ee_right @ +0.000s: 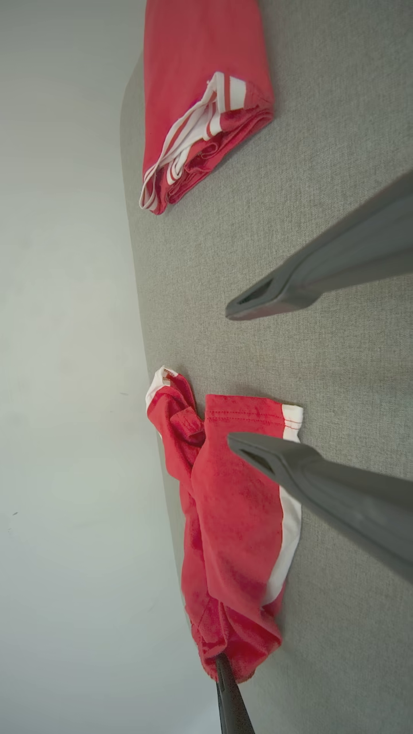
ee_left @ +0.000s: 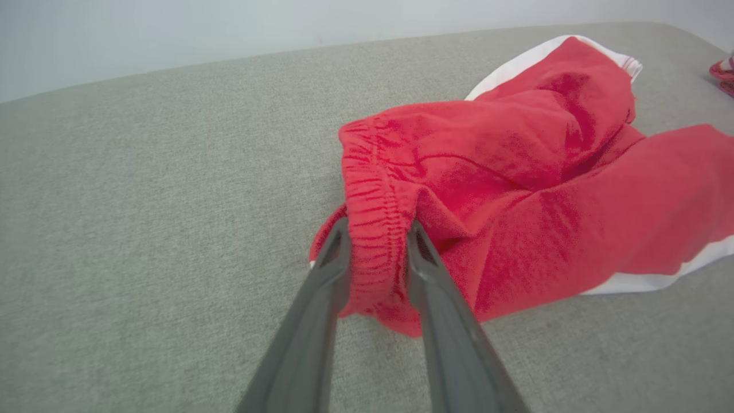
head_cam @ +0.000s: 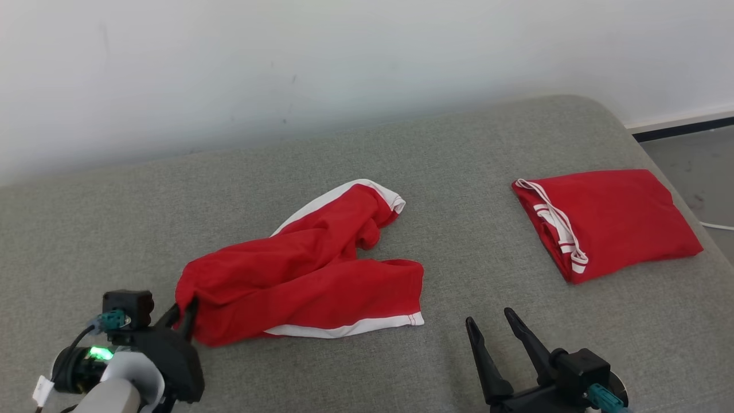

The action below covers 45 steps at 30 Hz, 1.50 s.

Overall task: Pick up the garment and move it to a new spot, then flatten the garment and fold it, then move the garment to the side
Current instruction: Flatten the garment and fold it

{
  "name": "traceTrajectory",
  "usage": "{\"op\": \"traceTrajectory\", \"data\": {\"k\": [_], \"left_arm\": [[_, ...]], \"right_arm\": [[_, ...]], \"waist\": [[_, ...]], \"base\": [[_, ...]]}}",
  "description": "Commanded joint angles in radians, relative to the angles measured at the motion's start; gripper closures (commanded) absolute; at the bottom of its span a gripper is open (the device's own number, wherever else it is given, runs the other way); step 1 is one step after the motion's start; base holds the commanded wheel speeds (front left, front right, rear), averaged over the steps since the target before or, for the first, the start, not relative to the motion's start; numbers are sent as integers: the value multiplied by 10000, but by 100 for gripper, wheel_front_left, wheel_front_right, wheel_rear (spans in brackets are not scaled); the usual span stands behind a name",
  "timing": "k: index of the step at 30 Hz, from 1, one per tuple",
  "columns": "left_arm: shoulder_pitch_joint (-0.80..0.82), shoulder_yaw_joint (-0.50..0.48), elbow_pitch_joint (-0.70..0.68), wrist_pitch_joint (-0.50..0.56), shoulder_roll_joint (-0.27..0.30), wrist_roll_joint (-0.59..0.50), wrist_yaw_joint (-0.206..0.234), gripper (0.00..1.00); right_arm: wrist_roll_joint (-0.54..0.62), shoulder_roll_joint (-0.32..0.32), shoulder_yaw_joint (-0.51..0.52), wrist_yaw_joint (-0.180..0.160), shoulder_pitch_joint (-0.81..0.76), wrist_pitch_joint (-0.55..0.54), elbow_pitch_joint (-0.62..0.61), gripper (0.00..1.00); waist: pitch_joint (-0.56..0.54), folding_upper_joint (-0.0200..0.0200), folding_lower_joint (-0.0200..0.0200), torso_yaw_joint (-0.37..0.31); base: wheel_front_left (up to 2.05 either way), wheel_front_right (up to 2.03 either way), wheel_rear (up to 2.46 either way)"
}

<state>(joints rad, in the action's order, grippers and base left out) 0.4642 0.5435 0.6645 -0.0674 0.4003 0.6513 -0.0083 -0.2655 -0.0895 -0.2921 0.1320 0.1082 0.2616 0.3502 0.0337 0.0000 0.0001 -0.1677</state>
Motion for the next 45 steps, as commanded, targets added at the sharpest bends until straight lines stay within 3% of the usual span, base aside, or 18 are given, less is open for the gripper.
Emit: {"op": "traceTrajectory", "data": {"k": [1,5,11,15,18,22,25,31,38,45], "left_arm": [[65,-67,-101,-128,-105,94,10,100],[-430,-383,-838,-505,-285,542,97,100],[-1853,-849,-3965,78,-463,1709,499,100],[-2928,-986,-6523,990,-286,2382,1202,100],[-3660,-1052,-8235,1619,22,2498,1987,100],[-4180,-1094,-9584,2244,501,2273,2879,100],[-4016,-968,-9232,2562,801,1936,3167,100],[-2756,-796,-6805,2682,862,1285,3214,100],[-887,-947,-3365,2194,298,1076,2986,100],[583,-844,-1179,1775,110,734,2607,100]], "right_arm": [[-61,-51,37,-30,30,46,-20,0],[6,-49,203,-30,-105,46,-54,0],[45,21,396,-30,-309,46,-109,0],[39,115,391,-30,-329,46,-129,0],[22,163,370,-30,-322,46,-107,0],[23,209,358,-30,-288,46,-122,0],[37,236,317,-30,-204,46,-143,0],[17,207,106,-30,58,46,-141,0],[-5,57,-180,-30,485,46,-155,0],[-99,-38,-341,-30,752,46,-271,0]], "waist": [[-17,0,-1,42],[-95,0,-1,256],[-177,0,-1,833],[-215,0,-1,1120],[-246,0,-1,1201],[-196,0,-1,1222],[-61,0,-1,1164],[262,0,-1,863],[826,0,-1,237],[1348,0,-1,-41]], "base": [[0,0,0],[0,0,0],[0,0,0],[0,0,0],[0,0,0],[0,0,0],[0,0,0],[0,0,0],[0,0,0],[0,0,0]]}}
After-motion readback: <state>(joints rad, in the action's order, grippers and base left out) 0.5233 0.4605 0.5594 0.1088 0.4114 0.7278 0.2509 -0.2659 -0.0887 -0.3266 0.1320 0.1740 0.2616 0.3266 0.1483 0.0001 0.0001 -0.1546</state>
